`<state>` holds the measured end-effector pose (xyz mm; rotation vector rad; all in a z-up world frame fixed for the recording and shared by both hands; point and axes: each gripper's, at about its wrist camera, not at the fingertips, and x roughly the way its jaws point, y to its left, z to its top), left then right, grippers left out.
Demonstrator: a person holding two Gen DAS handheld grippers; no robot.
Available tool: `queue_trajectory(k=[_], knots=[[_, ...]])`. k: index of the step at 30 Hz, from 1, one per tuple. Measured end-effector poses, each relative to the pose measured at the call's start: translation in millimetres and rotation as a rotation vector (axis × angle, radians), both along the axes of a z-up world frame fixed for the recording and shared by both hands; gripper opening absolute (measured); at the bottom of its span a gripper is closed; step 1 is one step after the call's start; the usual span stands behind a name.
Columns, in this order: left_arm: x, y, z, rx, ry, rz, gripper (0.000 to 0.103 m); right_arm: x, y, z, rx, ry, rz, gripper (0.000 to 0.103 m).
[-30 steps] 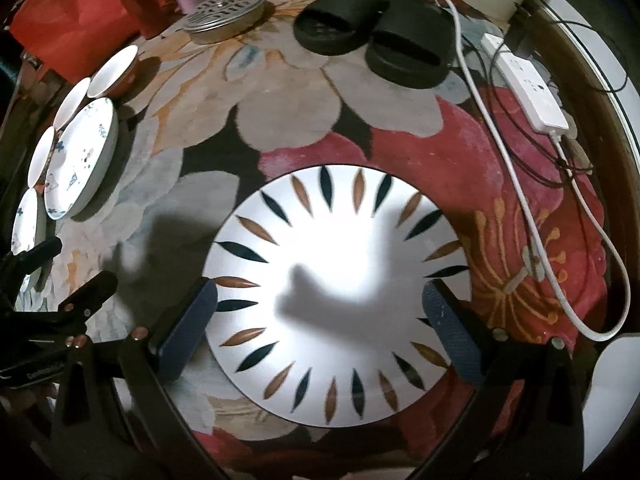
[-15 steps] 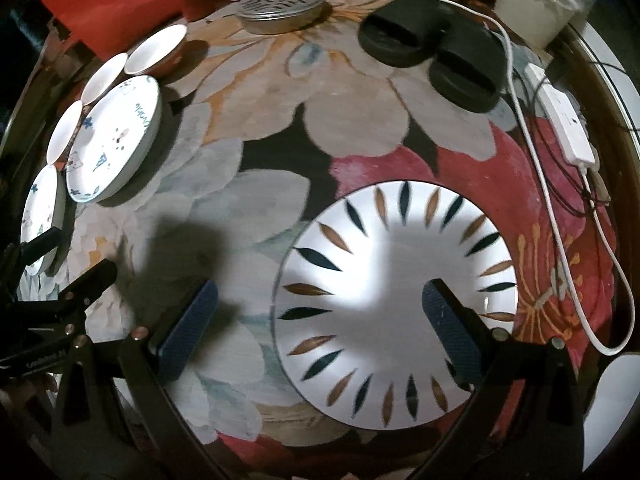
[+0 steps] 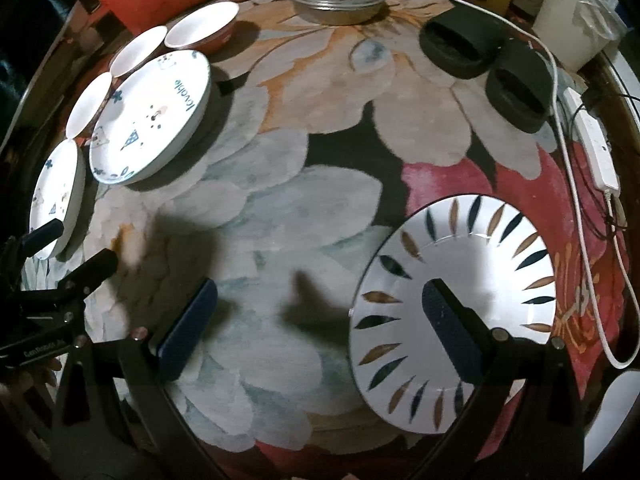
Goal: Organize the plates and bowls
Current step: 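Withdraw both grippers from the leaf plate toward the bear plates, then close both grippers on the rim of a white lovable bear plate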
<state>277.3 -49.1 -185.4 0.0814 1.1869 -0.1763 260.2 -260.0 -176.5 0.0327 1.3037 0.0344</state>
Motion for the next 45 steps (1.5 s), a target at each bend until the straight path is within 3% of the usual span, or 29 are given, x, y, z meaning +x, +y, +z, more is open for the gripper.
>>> queue_trajectory(k=[5,12,16,22,26,33,35,38,45], knots=[[-8.0,24.0,18.5,0.049,-0.036,-0.015,0.103,-0.5,12.8,1.5,0.016,0.046,0.026,0.103],[-8.6,85.9,52.6,0.083,-0.021,0.012,0.103,7.8,48.3,23.5,0.017,0.069,0.1,0.103],[-10.9,127.7,63.0,0.059,-0.024,0.072,0.103,17.1,76.7,33.8,0.021,0.066,0.126,0.103],[-9.1,179.3,54.4,-0.004,-0.017,0.162,0.103,27.4,131.6,40.5,0.057,0.043,0.156,0.103],[-10.2,216.8,50.3,-0.016,-0.118,0.221,0.102,32.4,172.7,29.9,0.106,0.066,0.166,0.103],[-0.3,273.7,17.2,0.001,-0.078,0.253,0.102,41.5,241.9,-0.7,0.168,0.089,0.17,0.101],[2.4,286.7,8.1,-0.009,-0.066,0.279,0.102,47.2,258.9,-8.8,0.187,0.08,0.165,0.096],[8.2,301.8,-4.7,-0.03,-0.047,0.323,0.101,56.8,277.3,-16.8,0.179,0.051,0.166,0.08],[33.1,293.9,-20.0,-0.048,-0.015,0.282,0.087,74.9,278.5,-34.5,0.159,0.044,0.075,0.058]])
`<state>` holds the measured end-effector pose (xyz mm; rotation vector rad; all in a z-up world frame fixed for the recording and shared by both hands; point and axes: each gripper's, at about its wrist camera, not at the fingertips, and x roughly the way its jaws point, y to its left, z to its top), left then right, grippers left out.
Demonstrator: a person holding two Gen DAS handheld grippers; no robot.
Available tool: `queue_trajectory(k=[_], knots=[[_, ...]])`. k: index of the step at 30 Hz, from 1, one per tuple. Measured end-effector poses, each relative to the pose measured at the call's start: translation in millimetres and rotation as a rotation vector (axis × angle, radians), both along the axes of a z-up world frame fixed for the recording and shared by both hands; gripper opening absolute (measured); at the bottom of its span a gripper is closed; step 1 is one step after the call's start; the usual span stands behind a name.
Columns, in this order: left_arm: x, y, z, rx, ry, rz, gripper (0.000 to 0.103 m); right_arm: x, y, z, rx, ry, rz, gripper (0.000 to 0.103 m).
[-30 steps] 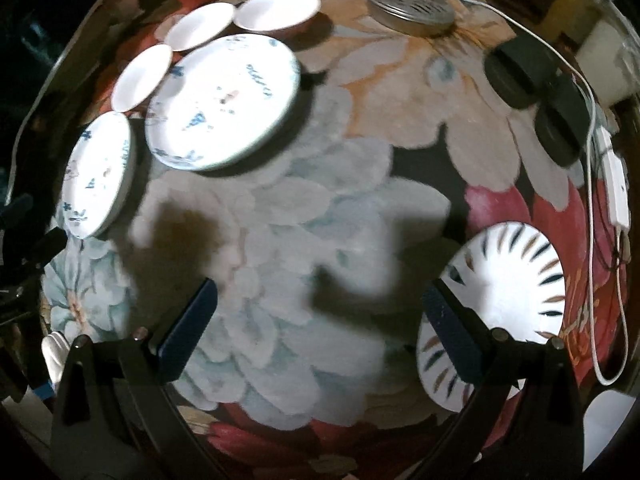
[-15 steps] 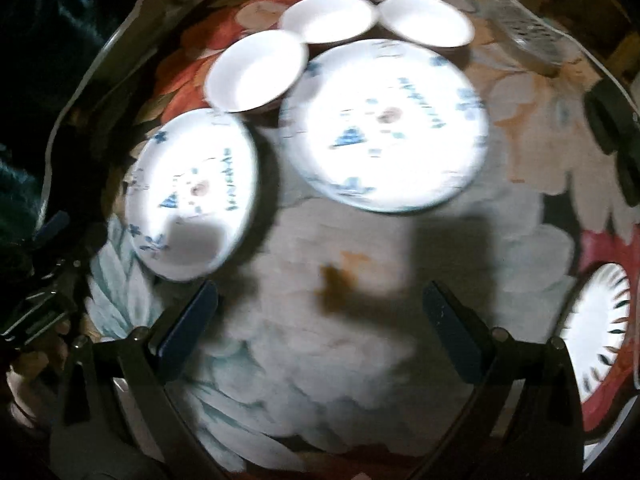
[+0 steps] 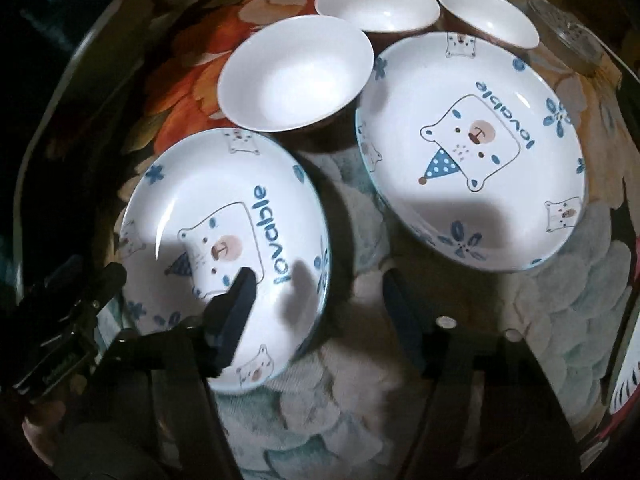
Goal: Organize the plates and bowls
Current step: 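Close both grippers on the rim of a white lovable bear plate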
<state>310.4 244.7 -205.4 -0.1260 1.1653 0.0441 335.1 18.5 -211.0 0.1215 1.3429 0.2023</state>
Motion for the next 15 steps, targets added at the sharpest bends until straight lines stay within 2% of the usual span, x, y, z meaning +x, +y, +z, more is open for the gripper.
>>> queue_trajectory(k=[3,4,5,6,7,11,13,15], knots=[[11.3,-6.7,-11.7,-0.009,0.043,-0.023,0.077,6.9,2.4,-9.7,0.018,0.027,-0.01,0.047],[13.8,-8.2,-14.8,-0.014,0.055,-0.029,0.072,8.6,3.8,-11.9,0.024,0.03,-0.011,0.04],[16.4,-9.9,-18.2,-0.016,0.068,-0.036,0.057,9.3,4.5,-13.7,0.027,0.034,-0.013,0.032],[19.4,-11.2,-21.8,-0.012,0.084,-0.039,0.048,10.3,5.3,-15.5,0.029,0.038,-0.014,0.028],[20.8,-11.5,-24.2,-0.013,0.093,-0.04,0.045,10.7,6.5,-16.7,0.029,0.041,-0.012,0.024],[31.0,-8.6,-36.6,-0.094,0.146,-0.031,0.035,14.7,7.5,-28.0,0.036,0.086,0.002,0.021],[33.2,-5.7,-37.4,-0.12,0.146,-0.019,0.033,15.5,4.5,-30.7,0.058,0.096,0.0,0.02],[32.1,-2.4,-36.8,-0.133,0.145,-0.02,0.026,15.5,4.6,-30.4,0.054,0.093,0.017,0.02]])
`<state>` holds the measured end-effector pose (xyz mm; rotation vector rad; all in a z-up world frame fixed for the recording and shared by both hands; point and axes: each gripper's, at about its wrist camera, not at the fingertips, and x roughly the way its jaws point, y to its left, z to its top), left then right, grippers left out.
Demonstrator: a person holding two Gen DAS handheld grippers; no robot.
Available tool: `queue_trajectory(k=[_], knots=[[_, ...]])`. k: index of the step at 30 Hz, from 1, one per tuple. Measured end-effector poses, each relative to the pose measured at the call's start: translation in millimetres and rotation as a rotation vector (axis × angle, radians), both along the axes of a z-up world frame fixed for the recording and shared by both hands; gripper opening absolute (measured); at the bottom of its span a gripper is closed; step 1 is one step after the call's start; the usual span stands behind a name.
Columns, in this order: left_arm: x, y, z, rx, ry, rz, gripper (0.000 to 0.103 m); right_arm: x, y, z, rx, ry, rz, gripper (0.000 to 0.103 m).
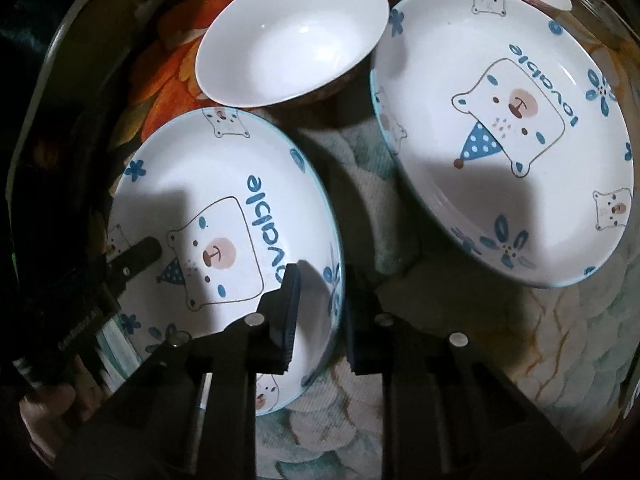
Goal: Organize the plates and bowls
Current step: 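Close both grippers on the rim of a white lovable bear plate, then carry the bear plate with both grippers over the leaf-pattern plate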
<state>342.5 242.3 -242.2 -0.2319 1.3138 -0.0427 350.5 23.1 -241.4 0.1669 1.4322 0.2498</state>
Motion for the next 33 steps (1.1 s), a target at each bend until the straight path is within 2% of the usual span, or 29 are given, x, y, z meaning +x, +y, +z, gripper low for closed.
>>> queue_trajectory(k=[3,6,12,22,33], knots=[[-6.1,-2.4,5.0,0.028,-0.015,-0.032,0.02,-1.1,-1.5,0.8,0.002,-0.005,0.018,0.017],[-13.3,-9.9,9.9,0.066,-0.033,-0.091,0.02,-4.7,-5.8,2.5,0.003,-0.007,0.032,0.017],[-33.0,-25.7,13.3,0.078,-0.049,-0.148,0.019,-16.1,-16.7,8.6,-0.014,-0.008,0.046,0.017],[-41.2,-58.5,35.6,0.058,-0.087,-0.195,0.019,-25.4,-34.3,40.5,-0.063,-0.019,0.093,0.015],[-33.3,-106.7,69.3,0.033,-0.145,-0.248,0.019,-48.5,-94.3,81.3,-0.1,-0.029,0.062,0.014]])
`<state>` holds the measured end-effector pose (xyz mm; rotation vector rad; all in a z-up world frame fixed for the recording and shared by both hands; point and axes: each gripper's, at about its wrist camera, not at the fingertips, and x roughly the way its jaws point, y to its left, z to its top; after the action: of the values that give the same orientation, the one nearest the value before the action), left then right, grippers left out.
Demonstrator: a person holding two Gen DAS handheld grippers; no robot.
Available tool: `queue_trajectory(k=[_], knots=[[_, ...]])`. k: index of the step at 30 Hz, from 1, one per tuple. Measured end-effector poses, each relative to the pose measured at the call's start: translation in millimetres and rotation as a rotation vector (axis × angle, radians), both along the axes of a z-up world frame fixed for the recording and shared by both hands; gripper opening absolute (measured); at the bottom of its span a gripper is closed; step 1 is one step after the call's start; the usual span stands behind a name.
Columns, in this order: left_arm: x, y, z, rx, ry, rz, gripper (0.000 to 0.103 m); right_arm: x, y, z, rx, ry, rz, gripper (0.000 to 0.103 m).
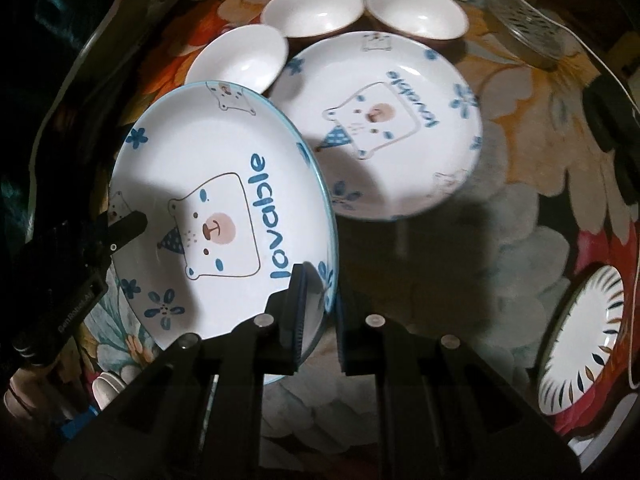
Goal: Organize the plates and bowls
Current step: 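Carry the bear plate with both grippers over the leaf-pattern plate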
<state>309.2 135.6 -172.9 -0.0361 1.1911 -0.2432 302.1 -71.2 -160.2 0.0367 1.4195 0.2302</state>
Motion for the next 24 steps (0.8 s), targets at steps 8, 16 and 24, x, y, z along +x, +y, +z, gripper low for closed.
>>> queue_trajectory(k=[8,16,24], knots=[[1.2,-37.8,11.1,-0.014,-0.005,-0.058,0.019,-6.1,-30.3,5.9,0.01,0.018,-0.065,0.014],[-4.5,-85.2,10.0,-0.013,0.016,-0.136,0.019,-19.3,-76.9,5.0,0.015,0.03,-0.142,0.014],[-8.8,-135.8,-2.1,-0.016,0.062,-0.195,0.019,-30.5,-123.8,8.8,0.014,0.023,-0.206,0.014]])
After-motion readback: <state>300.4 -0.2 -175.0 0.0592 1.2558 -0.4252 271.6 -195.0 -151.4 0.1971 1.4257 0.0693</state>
